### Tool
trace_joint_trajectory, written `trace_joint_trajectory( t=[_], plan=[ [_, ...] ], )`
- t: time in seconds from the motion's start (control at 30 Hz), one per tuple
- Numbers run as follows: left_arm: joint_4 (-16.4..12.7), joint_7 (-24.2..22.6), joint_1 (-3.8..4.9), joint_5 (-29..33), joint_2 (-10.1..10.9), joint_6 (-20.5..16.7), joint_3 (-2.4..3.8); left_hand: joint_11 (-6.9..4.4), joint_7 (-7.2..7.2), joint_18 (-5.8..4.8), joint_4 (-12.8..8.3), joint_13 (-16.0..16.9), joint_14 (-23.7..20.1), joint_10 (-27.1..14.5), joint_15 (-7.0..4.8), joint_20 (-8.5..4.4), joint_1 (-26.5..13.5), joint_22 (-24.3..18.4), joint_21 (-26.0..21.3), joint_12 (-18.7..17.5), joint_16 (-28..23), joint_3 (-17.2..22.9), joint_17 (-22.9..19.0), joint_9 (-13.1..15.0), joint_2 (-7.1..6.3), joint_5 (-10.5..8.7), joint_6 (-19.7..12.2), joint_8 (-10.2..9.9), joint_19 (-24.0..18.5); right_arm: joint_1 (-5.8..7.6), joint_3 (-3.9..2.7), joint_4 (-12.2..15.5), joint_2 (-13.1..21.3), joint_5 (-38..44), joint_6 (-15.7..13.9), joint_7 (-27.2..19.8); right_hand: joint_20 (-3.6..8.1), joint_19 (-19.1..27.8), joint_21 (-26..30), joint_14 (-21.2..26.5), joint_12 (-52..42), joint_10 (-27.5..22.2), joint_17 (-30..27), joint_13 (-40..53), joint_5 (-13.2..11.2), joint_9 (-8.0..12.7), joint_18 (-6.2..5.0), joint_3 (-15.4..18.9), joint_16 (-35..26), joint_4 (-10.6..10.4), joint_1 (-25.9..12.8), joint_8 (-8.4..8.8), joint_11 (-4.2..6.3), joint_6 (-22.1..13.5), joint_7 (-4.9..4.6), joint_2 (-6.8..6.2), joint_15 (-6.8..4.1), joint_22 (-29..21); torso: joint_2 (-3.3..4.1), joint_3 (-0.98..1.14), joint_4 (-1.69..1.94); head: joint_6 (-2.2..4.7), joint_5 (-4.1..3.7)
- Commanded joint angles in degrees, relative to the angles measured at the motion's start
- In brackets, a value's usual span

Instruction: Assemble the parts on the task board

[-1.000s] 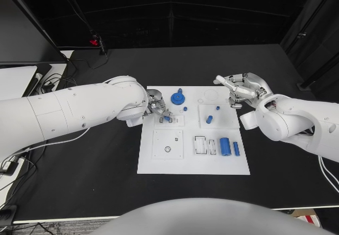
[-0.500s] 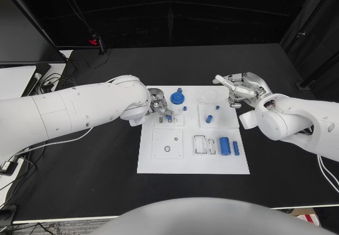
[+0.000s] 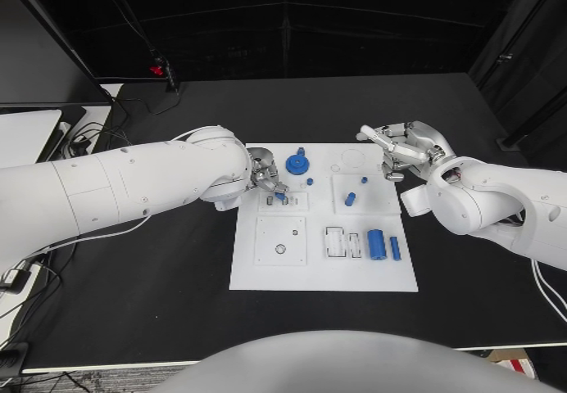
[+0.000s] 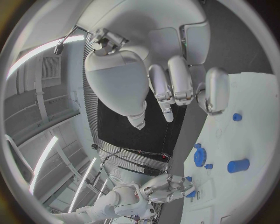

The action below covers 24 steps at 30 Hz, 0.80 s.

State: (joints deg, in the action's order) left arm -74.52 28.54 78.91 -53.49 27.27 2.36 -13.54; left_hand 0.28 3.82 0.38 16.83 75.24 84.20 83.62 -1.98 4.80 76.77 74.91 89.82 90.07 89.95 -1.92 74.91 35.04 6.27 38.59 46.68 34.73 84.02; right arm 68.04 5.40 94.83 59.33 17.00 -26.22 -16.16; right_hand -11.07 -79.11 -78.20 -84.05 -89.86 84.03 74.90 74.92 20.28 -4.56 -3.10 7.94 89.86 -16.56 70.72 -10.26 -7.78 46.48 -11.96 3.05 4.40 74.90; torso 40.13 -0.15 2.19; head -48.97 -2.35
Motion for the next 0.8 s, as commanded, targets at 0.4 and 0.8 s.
trace_joint_trajectory(
  t=[0.4, 0.8],
  plan=[
    [-0.84, 0.75, -0.06, -3.47, -0.06, 0.10, 0.04, 0.30, 0.15, -0.38, 0.01, 14.76, 5.80, 6.38, 0.04, -0.07, 0.53, 15.09, 0.18, -0.07, 0.05, 0.67, 15.09, 0.27, -0.12, -0.62, -0.92, -0.29, 5.98, 0.04, -0.01, 0.05, -0.02, -0.47, 0.68, -0.23, -0.03, 0.56, 0.26, -5.95, -0.14, 5.97, 15.10, 15.08, 0.20, -0.04, -0.54, 0.23, 0.14, -0.03, 0.17, -0.18, -0.45, -0.47, -0.35, 0.54, 0.53, 10.23, 0.04, -0.02, -0.05, -0.12, 0.00],
    [-1.43, 1.04, -0.12, -3.50, 0.04, 0.31, 0.04, 0.48, 0.35, -0.38, 0.04, 14.76, 5.80, 6.38, 0.23, 0.05, 0.11, 15.09, 0.18, -0.07, 0.05, 0.89, 15.09, 0.63, -0.22, -1.06, -1.49, -0.34, 5.98, -0.01, -0.01, 0.05, 0.03, -1.13, 0.82, -0.14, -0.05, 0.56, 0.26, -5.95, -0.14, 5.97, 15.10, 15.08, 0.11, -0.04, -0.54, 0.31, 0.14, -0.03, 0.14, -0.29, -0.47, -0.58, -0.37, 0.61, 0.54, 10.22, -0.01, -0.01, -0.06, -0.15, 0.05]
  ],
)
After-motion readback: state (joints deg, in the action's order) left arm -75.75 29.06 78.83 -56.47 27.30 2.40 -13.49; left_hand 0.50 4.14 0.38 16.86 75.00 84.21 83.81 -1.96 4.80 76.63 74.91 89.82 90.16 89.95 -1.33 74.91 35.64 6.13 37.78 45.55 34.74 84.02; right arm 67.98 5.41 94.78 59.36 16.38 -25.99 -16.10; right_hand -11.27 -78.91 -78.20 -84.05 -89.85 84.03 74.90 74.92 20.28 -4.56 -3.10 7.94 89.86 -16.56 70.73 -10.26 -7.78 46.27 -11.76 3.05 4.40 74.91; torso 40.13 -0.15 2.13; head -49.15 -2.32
